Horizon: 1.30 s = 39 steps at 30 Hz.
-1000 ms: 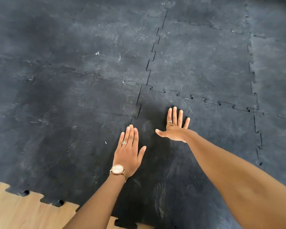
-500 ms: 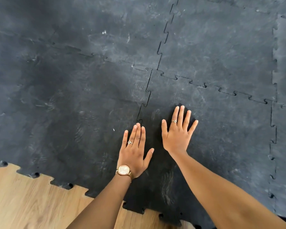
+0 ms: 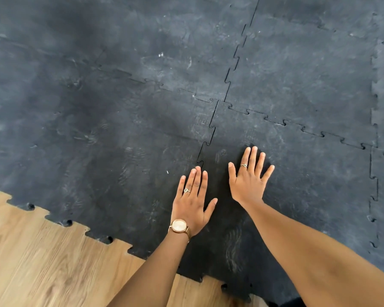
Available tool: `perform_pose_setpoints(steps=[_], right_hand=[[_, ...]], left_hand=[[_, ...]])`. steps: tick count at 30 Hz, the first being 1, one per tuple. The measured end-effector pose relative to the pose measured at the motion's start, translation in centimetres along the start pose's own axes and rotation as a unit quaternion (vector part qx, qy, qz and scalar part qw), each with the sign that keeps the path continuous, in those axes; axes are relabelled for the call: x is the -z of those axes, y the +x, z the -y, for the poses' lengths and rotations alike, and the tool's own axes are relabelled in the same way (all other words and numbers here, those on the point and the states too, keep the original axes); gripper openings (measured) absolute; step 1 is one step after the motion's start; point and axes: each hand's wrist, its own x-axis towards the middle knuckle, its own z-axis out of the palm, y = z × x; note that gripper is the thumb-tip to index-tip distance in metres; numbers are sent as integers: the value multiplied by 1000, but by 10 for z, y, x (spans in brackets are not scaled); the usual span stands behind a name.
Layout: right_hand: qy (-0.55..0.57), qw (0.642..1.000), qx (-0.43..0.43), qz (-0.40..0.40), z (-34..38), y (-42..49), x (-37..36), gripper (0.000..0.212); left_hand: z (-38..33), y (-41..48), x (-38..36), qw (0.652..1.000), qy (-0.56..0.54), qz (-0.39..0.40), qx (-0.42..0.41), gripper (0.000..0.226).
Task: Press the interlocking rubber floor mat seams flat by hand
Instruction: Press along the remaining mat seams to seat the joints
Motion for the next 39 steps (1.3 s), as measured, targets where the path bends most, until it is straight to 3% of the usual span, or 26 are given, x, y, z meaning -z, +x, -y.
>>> perform_pose_setpoints(steps=[3,8,20,25,31,33,39], right_hand=[[12,1000,-6,15,-2,-12,-1,67],[17,999,-11,-46,2,-32,-15,69],[-5,999,-17,-40,1,-26,-12,68],[2,999,-22,-41,0,-28,-9,68],[20,998,0,-64,-7,-19,-4,65],[36,996,3,-78,-19,-11,1,63],[-15,998,-9,-66,-32,-10,-12,69]], left_hand=[[1,-26,-9,1000,6,6,-30,72],[5,-36,-14,997,19,10,-80,77],[2,-30,-10,996,18,33,-78,78],[-1,-32,-6,997,3,4,-81,75],[-8,73,16,990,-65,-121,-42,55],[-13,117,20,989,-86,-105,-52,58],[-13,151,13,996,29,-51,-65,75]])
